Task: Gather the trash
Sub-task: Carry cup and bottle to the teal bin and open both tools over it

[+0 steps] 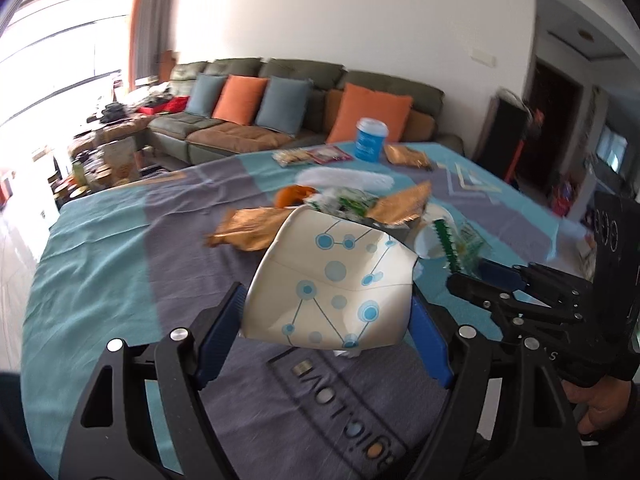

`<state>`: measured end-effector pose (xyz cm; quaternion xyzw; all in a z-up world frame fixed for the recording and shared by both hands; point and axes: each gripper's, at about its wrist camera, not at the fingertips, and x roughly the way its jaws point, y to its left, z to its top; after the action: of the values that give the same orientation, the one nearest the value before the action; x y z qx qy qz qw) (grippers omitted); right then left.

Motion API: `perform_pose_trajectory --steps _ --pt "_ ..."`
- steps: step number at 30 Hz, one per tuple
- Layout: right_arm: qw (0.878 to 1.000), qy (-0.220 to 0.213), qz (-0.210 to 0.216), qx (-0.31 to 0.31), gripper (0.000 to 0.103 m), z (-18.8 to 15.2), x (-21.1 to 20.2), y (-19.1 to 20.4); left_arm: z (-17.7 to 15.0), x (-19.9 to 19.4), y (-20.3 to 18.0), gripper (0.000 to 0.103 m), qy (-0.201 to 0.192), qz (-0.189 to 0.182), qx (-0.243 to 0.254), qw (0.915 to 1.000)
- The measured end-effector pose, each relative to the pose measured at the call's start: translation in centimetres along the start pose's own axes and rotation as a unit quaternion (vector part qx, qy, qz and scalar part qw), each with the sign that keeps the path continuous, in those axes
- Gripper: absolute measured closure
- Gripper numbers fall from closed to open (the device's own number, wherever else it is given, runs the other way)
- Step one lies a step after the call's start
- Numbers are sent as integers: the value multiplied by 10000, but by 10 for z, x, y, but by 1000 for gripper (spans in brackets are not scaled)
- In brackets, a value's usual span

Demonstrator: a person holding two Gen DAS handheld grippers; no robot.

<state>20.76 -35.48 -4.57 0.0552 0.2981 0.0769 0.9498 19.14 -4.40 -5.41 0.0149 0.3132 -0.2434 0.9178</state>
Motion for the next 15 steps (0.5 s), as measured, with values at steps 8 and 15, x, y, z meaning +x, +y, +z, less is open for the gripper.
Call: perform_pose_trajectory --steps 8,15 --pt "9957 -266 630 -631 71 21 -5 48 -18 -84 50 26 -630 812 -652 9926" --pt "9797 -376 1508 -1269 72 41 4 114 -45 -163 99 26 -1005 1735 -1161 9728"
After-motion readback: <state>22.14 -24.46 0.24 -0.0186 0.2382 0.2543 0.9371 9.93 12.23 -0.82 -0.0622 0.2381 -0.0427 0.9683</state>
